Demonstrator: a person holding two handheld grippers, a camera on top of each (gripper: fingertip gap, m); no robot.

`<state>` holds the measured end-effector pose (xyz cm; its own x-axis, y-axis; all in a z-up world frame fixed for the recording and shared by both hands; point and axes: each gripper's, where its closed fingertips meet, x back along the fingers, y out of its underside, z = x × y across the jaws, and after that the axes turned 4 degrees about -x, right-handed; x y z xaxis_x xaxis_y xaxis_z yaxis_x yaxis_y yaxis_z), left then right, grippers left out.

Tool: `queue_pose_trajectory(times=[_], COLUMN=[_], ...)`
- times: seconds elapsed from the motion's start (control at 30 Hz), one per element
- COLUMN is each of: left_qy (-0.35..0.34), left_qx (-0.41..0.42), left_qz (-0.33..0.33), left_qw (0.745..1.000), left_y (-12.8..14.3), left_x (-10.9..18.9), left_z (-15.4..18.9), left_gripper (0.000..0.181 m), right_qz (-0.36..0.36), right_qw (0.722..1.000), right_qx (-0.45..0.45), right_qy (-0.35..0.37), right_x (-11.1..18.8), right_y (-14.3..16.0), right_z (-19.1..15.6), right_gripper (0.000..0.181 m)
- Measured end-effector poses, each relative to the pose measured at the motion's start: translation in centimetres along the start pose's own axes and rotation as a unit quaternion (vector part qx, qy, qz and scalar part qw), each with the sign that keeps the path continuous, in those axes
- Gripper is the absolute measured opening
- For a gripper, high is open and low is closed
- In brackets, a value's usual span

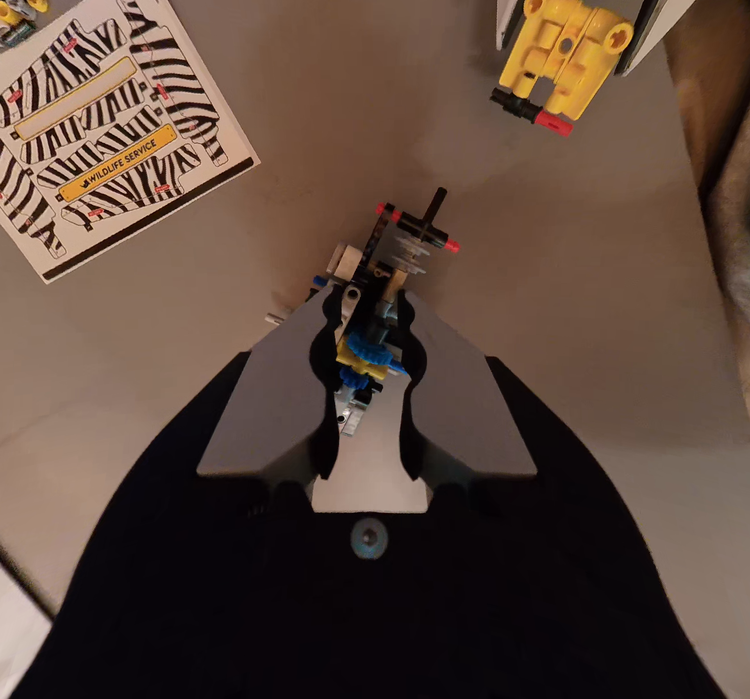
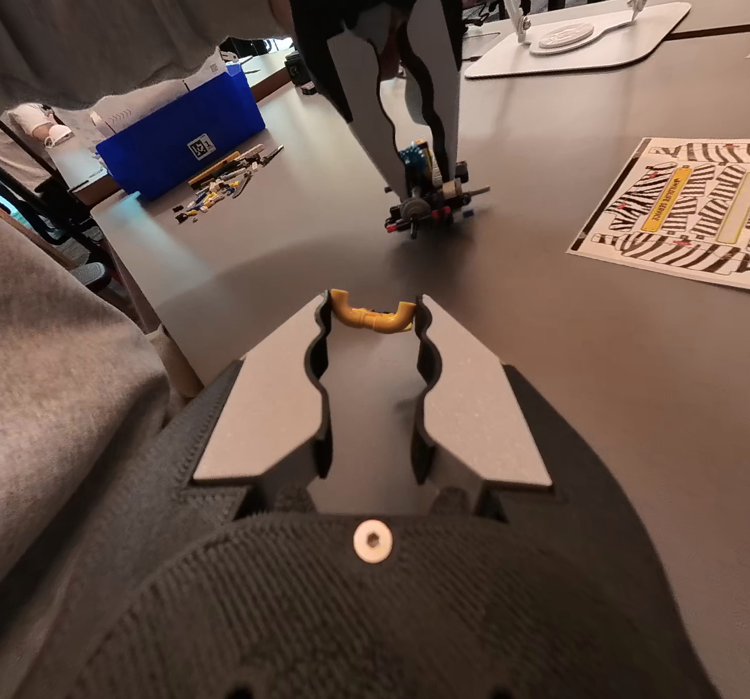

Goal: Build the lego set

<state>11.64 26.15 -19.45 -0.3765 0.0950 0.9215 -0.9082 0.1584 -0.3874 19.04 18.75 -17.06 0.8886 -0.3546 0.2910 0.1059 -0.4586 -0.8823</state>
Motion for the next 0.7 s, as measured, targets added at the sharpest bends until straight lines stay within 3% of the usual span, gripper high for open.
queue_pose_trajectory(times=[0.03,0.1,0.17,0.23,0.4,0.57,0.7], left_qy=[0.003,0.006,0.001,-0.002,-0.010,-0.018,-0.050], left_qx=[0.010,0.032,0.042,0.047,0.034,0.034,0.064], left_qz=[0.009,0.027,0.044,0.032,0.026,0.025,0.066], left_qw=[1.000,0.999,0.998,0.998,0.999,0.999,0.995], left_y=[-0.1,-0.2,-0.3,0.1,-0.4,-0.4,-0.6], left_x=[0.2,0.7,1.2,1.0,0.3,1.1,3.4], left_z=[0.0,-0.1,-0.4,-0.4,-0.2,-0.6,-0.6], left_gripper=[0.025,0.022,0.006,0.022,0.036,0.042,0.042], right_qz=[0.000,-0.001,-0.003,-0.003,-0.001,-0.004,-0.010], right_qw=[1.000,1.000,1.000,1.000,1.000,1.000,1.000], right_qx=[0.001,0.001,0.001,0.001,0.000,0.002,-0.001], right_qy=[0.000,0.000,0.002,0.003,0.003,0.007,0.014], right_x=[0.0,0.0,0.0,0.0,0.1,0.1,0.1], right_y=[0.0,0.0,0.1,0.1,0.0,0.1,0.4], right_z=[0.0,-0.1,-0.1,-0.1,-0.1,0.0,0.4], right_gripper=[0.041,0.041,0.041,0.041,0.041,0.041,0.041])
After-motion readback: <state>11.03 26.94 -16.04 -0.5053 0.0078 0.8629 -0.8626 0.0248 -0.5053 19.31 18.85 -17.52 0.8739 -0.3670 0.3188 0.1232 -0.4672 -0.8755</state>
